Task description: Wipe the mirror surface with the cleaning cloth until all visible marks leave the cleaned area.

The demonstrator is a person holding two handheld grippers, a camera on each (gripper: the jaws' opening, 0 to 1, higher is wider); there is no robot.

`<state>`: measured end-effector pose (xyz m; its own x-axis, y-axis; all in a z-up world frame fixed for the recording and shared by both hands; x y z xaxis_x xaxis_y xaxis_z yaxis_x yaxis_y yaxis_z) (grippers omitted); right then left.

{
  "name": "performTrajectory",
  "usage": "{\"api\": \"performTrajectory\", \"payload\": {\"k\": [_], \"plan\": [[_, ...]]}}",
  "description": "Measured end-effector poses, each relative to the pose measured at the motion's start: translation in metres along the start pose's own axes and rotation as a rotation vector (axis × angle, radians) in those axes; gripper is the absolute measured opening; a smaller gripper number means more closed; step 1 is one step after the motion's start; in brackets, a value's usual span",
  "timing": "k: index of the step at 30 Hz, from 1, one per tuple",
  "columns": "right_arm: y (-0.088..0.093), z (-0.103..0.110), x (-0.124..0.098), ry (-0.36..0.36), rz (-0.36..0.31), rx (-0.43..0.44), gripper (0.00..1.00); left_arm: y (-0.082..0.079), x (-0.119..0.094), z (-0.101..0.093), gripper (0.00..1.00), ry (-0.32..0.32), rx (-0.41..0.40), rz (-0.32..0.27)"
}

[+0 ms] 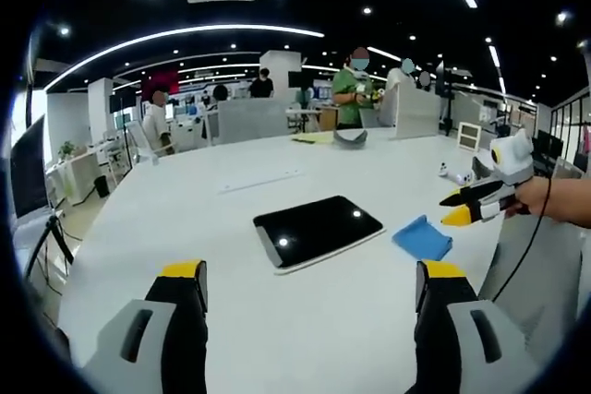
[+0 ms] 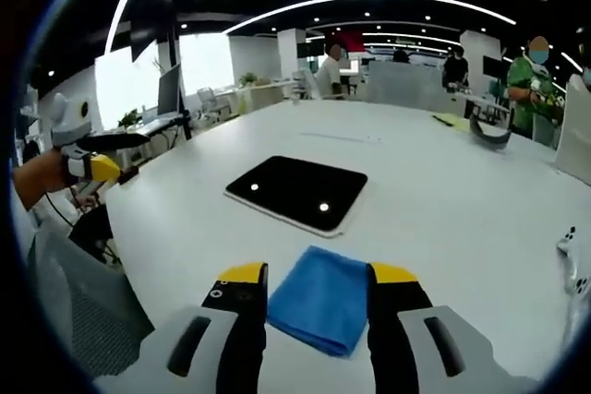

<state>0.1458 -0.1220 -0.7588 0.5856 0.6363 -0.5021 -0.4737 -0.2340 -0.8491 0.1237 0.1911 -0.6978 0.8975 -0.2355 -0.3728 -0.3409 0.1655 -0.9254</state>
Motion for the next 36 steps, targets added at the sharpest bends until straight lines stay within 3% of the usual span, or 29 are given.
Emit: {"api": "performTrajectory", "payload": {"k": [19, 36], "plan": [[0.014, 0.0, 0.021, 0.022, 0.11, 0.021, 0.29, 0.011, 0.009, 0.026, 0.93, 0.032, -0.013, 0.022], [0.028, -0.009, 0.031, 0.016, 0.167, 0.031, 0.22, 0.014, 0.017, 0.021, 0.93, 0.055, -0.019, 0.029]]}}
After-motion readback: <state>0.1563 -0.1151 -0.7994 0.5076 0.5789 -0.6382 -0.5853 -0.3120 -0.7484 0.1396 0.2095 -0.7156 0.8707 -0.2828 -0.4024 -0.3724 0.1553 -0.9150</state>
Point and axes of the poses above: the point that each gripper's makers call its tool centre point, and the gripper's own axes: x roughly forward along the fingers, z roughly to its left, y roughly out of its underside, the point moved 5 cm from there along -x, roughly backward along the fingers, and after that the axes turned 14 degrees about -y, right-handed, at the moved point
